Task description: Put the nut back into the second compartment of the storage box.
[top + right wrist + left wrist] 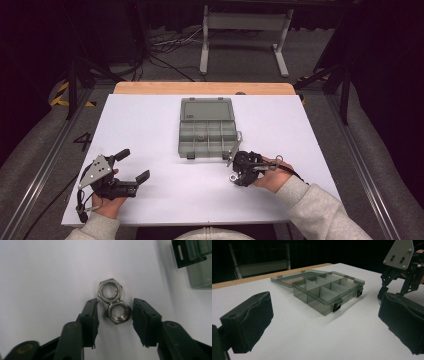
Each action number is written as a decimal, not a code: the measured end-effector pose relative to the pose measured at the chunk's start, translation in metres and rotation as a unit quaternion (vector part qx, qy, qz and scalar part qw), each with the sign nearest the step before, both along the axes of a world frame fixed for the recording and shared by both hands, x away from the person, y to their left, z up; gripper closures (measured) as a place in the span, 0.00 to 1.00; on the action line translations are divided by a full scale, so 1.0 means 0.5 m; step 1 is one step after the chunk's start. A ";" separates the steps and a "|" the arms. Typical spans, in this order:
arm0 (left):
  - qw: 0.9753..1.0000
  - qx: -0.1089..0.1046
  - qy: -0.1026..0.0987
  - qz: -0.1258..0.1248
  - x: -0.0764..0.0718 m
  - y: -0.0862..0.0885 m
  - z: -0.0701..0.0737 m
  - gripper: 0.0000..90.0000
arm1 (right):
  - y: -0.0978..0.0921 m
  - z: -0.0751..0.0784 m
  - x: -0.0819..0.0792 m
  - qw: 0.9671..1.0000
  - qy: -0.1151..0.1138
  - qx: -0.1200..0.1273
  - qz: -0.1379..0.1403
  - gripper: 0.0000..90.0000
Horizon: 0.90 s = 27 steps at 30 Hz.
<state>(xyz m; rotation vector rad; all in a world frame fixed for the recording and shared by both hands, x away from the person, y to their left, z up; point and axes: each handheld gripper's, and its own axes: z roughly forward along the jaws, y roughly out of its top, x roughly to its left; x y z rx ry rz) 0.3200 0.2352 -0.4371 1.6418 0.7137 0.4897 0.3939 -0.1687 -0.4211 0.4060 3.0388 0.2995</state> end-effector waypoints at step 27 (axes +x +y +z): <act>1.000 0.001 0.004 -0.001 0.001 0.005 -0.001 0.00 | 0.098 0.201 0.143 0.996 -0.084 0.024 0.001 0.77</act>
